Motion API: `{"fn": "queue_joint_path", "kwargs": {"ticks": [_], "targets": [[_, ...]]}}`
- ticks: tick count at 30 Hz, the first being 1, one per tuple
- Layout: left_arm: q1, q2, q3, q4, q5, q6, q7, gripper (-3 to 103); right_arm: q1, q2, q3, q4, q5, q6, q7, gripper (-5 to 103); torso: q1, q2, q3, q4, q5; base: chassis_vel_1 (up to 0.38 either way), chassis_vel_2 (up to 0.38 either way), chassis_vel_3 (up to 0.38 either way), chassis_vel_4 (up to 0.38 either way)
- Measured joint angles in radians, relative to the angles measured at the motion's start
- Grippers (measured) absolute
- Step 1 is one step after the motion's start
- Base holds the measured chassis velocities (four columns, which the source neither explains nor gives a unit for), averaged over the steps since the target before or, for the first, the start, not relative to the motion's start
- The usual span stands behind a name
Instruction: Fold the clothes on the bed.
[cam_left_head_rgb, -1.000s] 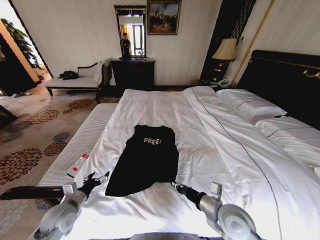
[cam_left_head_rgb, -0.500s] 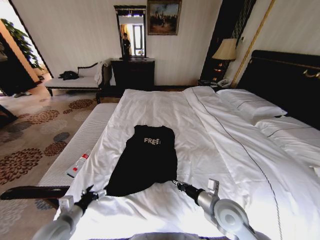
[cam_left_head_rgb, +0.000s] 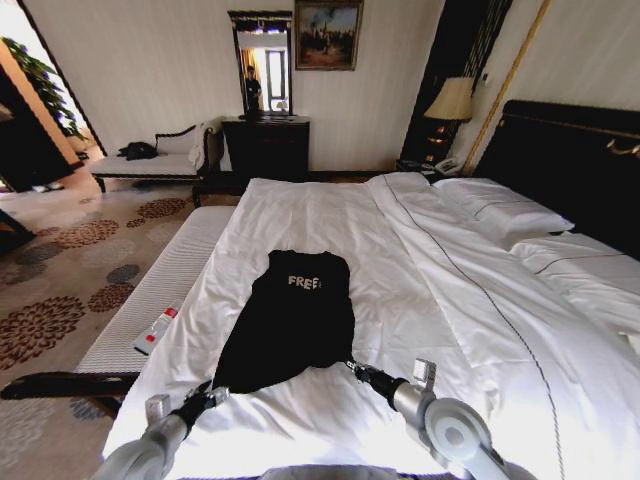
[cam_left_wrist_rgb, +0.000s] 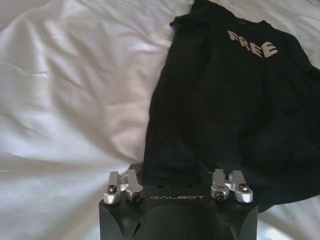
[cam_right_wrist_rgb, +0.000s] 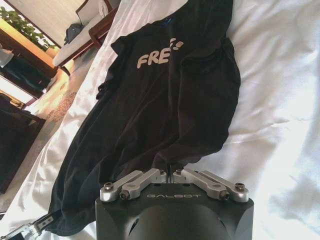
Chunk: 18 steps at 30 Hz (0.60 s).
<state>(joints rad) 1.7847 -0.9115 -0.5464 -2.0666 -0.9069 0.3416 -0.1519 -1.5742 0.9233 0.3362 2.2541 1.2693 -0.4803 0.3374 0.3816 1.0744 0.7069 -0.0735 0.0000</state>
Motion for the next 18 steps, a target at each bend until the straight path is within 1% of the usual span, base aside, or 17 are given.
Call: {"fn": "queue_joint_path", "kwargs": {"ticks": [2, 3, 4, 5, 8, 9, 11, 12, 13, 14, 16, 18], "targets": [[-0.002, 0.002, 0.003, -0.003, -0.002, 0.004, 0.000, 52, -0.001, 0.000, 0.001, 0.000, 0.000, 0.000, 0.000, 1, 0.000, 0.000, 0.000, 0.0001, 0.0001, 0.000, 0.000, 0.000, 0.000], [-0.002, 0.002, 0.003, -0.003, -0.002, 0.004, 0.000, 52, -0.001, 0.000, 0.001, 0.000, 0.000, 0.000, 0.000, 1, 0.000, 0.000, 0.000, 0.0001, 0.0001, 0.000, 0.000, 0.000, 0.000], [-0.002, 0.003, 0.002, -0.005, -0.006, 0.006, 0.000, 46, -0.001, -0.001, 0.003, 0.000, 0.000, 0.001, 0.000, 1, 0.000, 0.000, 0.000, 0.0001, 0.0001, 0.000, 0.000, 0.000, 0.000], [0.000, 0.004, 0.001, -0.006, -0.008, 0.007, 0.000, 46, -0.001, -0.001, 0.003, 0.000, 0.000, 0.001, 0.000, 1, 0.000, 0.000, 0.000, 0.0001, 0.0000, 0.000, 0.000, 0.000, 0.000], [0.016, 0.015, -0.017, -0.024, -0.015, 0.009, 0.000, 30, 0.007, 0.001, 0.004, -0.003, 0.000, 0.003, 0.001, 1, 0.000, 0.000, 0.000, 0.0002, 0.0000, 0.000, 0.000, 0.000, 0.000], [0.016, 0.015, -0.017, -0.024, -0.015, 0.009, 0.000, 30, 0.007, 0.001, 0.004, -0.003, 0.000, 0.003, 0.001, 1, 0.000, 0.000, 0.000, 0.0002, 0.0000, 0.000, 0.000, 0.000, 0.000], [0.018, 0.017, -0.026, -0.045, -0.021, 0.009, -0.008, 19, 0.016, 0.002, 0.002, -0.006, 0.001, 0.003, 0.003, 1, 0.000, 0.000, 0.000, 0.0002, 0.0000, 0.000, 0.000, 0.000, 0.000], [0.012, 0.015, -0.031, -0.062, -0.032, 0.009, -0.020, 14, 0.023, 0.003, 0.000, -0.007, 0.003, 0.003, 0.005, 1, 0.000, 0.000, 0.000, 0.0002, 0.0001, 0.000, 0.000, 0.000, 0.000], [-0.001, 0.012, -0.036, -0.077, -0.048, 0.009, -0.033, 14, 0.031, 0.003, -0.001, -0.008, 0.007, 0.003, 0.008, 1, 0.000, 0.000, 0.000, 0.0003, 0.0000, 0.000, 0.000, 0.000, 0.000], [-0.001, 0.012, -0.036, -0.077, -0.048, 0.009, -0.033, 14, 0.031, 0.003, -0.001, -0.008, 0.007, 0.003, 0.008, 1, 0.000, 0.000, 0.000, 0.0003, 0.0000, 0.000, 0.000, 0.000, 0.000], [-0.048, 0.008, -0.048, -0.105, -0.095, 0.011, -0.071, 3, 0.061, 0.000, -0.005, -0.011, 0.023, 0.003, 0.017, 1, 0.000, 0.000, 0.000, 0.0001, 0.0000, 0.000, 0.000, 0.000, 0.000], [-0.115, 0.006, -0.067, -0.117, -0.152, 0.014, -0.108, 1, 0.091, -0.006, -0.008, -0.019, 0.040, 0.002, 0.027, 1, 0.000, 0.000, 0.000, 0.0001, 0.0000, 0.000, 0.000, 0.000, 0.000]]}}
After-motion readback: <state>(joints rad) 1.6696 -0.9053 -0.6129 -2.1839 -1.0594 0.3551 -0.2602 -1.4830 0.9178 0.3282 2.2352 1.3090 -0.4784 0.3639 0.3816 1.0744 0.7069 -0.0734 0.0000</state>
